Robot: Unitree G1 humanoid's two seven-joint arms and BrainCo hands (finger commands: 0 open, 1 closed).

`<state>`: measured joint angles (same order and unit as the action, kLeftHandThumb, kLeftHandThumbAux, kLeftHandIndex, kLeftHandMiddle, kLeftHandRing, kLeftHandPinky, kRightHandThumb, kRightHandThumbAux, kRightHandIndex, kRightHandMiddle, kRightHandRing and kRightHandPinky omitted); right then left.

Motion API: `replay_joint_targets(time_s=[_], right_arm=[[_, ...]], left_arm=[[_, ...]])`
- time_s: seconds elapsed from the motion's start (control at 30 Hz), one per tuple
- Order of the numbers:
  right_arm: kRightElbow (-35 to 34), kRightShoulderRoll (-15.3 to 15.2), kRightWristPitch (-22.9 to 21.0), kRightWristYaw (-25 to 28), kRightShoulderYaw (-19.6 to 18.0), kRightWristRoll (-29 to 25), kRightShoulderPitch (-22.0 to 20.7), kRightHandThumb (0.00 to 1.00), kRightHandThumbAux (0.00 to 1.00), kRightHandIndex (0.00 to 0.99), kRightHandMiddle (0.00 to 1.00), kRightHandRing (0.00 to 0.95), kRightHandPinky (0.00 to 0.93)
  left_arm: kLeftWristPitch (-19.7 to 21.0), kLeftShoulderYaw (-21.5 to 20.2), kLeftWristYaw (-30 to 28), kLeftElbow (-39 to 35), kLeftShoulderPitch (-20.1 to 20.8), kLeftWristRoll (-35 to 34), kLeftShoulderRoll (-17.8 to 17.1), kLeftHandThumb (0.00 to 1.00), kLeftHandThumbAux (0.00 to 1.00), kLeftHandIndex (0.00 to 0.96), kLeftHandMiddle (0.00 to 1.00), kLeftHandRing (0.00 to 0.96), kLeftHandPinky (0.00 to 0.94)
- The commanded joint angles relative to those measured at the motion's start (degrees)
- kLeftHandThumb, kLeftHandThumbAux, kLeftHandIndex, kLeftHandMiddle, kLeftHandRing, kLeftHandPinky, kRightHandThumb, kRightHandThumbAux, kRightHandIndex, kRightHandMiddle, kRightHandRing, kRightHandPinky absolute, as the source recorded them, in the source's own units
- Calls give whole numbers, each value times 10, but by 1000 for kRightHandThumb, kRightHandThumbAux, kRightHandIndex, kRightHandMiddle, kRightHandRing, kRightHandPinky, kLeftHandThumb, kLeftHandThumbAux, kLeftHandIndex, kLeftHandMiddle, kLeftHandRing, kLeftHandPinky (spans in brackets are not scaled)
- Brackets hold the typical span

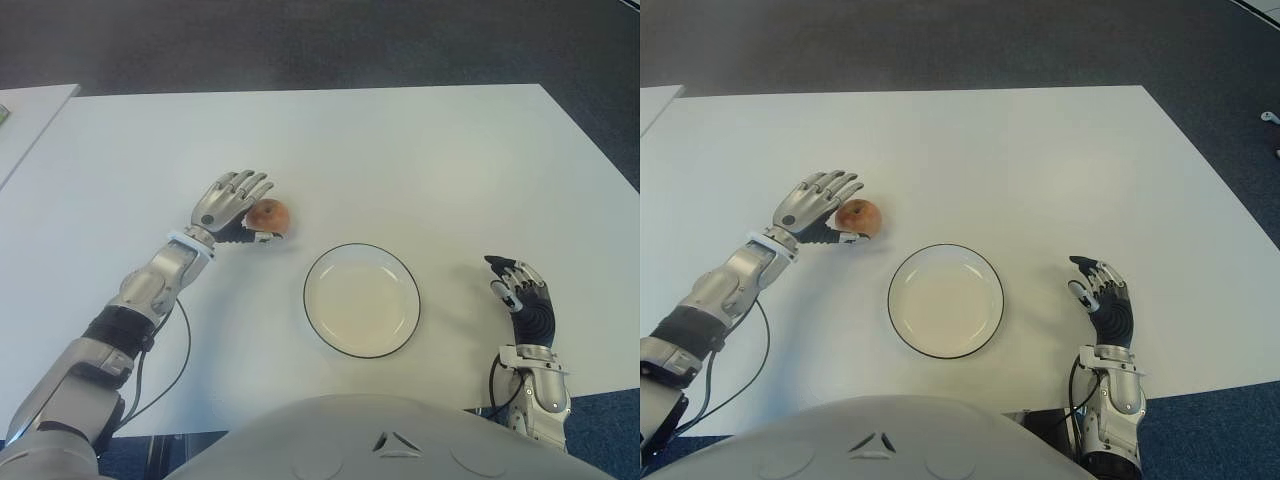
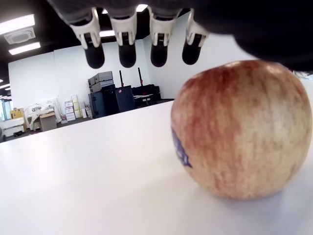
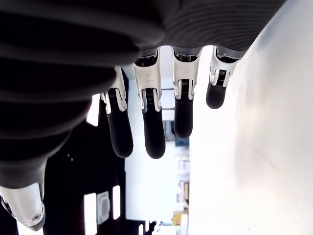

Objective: Put the apples into the plate.

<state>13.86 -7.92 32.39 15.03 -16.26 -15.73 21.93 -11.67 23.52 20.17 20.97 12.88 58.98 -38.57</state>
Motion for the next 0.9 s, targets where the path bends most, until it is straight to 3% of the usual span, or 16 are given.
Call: replay_joint_targets(time_s=[0.03,0.53,0.9], right_arm=[[39,26,-32,-1,14,6,33,277,606,365,369,244,140],[36,25,-38,-3,18,11,40,262,588,364,377,245,108],[28,25,-45,-8,25,16,47,257,578,334,376,250,139]], left_arm=[[0,9,-11,15,5,-3,5,291,109,0,0,0,0],[-15,18,2,44,20,-11,24,315,112,0,0,0,0],[-15,16,-19,29,19,-25,27,330,131,0,0,0,0]])
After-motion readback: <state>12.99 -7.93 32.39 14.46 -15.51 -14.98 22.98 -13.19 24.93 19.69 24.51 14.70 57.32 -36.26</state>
